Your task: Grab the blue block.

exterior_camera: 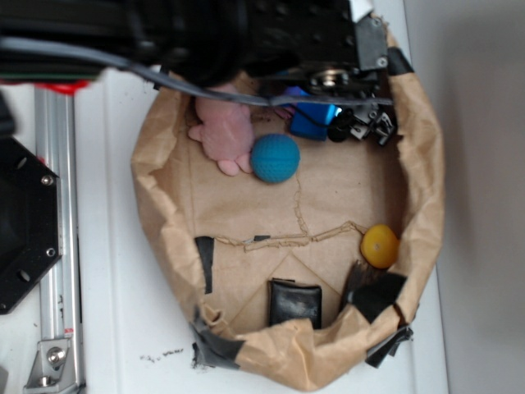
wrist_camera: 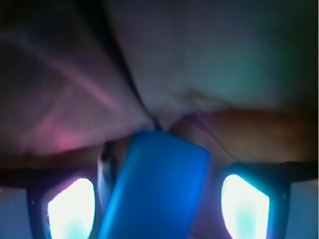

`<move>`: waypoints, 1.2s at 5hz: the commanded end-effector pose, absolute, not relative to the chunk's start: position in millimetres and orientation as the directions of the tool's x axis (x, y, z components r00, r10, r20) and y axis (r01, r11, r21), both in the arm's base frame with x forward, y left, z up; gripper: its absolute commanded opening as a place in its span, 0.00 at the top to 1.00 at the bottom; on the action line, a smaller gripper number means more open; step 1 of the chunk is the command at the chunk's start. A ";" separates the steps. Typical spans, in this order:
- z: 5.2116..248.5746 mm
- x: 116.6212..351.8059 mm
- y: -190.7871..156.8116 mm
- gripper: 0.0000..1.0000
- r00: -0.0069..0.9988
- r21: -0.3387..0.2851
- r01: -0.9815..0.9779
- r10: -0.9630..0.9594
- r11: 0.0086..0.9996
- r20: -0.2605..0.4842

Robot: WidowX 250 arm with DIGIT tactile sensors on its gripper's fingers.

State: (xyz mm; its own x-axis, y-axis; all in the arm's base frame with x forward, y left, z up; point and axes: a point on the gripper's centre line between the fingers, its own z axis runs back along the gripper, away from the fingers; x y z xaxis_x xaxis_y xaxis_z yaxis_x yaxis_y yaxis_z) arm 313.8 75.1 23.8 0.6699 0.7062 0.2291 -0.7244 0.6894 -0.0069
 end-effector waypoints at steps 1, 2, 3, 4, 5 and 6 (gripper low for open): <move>28.9 326.2 52.8 0.00 0.685 -0.056 -0.703 0.696 0.709 0.218; 17.4 316.4 28.4 0.00 0.724 -0.052 -0.671 0.668 0.740 0.172; 13.6 305.4 13.7 1.00 0.751 -0.050 -0.644 0.644 0.763 0.145; 31.9 297.7 8.4 1.00 0.785 -0.084 -0.598 0.604 0.797 0.138; 81.2 286.6 -9.6 1.00 0.874 -0.107 -0.441 0.454 0.891 0.175; 130.9 278.6 -14.8 1.00 0.937 -0.124 -0.258 0.280 0.958 0.210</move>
State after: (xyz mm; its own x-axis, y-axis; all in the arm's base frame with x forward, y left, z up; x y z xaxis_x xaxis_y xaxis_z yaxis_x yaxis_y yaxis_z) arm 272.6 -25.0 110.3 0.9470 0.2867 0.1450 -0.2755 0.9568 -0.0927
